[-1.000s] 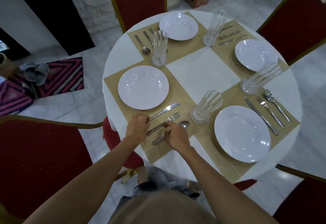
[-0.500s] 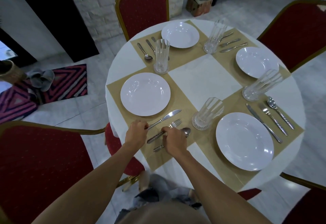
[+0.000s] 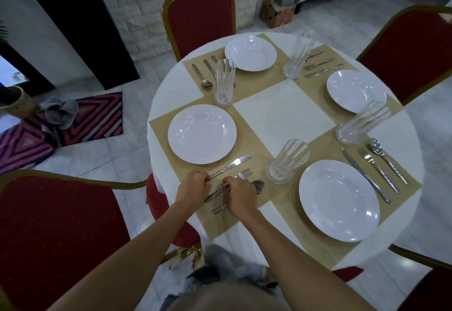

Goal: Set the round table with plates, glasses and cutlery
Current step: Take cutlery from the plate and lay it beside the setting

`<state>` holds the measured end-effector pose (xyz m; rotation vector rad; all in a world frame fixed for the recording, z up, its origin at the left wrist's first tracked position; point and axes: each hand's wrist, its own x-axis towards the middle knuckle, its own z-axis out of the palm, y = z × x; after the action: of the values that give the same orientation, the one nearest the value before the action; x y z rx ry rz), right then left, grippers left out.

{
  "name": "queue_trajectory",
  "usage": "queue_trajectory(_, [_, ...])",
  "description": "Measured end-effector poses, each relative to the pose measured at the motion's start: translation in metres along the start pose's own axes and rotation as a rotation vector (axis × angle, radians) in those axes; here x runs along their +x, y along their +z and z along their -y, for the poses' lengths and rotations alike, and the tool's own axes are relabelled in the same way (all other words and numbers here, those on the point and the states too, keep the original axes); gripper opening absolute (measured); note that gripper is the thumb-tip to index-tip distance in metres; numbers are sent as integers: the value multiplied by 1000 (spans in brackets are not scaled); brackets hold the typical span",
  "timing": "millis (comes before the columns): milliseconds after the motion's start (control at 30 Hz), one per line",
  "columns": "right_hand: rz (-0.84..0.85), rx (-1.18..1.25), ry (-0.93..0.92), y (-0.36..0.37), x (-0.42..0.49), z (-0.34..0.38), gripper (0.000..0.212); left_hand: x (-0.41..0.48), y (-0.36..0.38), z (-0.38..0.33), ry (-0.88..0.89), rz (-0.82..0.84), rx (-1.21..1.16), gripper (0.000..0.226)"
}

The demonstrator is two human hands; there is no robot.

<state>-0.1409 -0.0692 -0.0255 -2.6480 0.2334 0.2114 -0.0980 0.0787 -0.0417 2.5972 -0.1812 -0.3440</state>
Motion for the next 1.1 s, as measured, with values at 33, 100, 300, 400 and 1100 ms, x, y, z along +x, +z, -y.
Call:
queue_trajectory(33, [2, -10, 4, 0, 0, 1, 26, -4, 1, -3, 14, 25, -4, 14])
queue_trajectory(100, [2, -23, 13, 1, 0, 3, 21, -12, 4, -7, 31, 75, 21, 13])
queue_trajectory(300, [-7, -36, 32, 1, 1, 6, 23, -18, 7, -11, 41, 80, 85, 17])
queue_trajectory(400, [-2, -42, 31, 1, 2, 5, 24, -16, 5, -11, 46, 78, 85, 17])
queue_trajectory(1100, [39, -90, -4, 3, 4, 3, 16, -23, 0, -13, 84, 40, 87, 22])
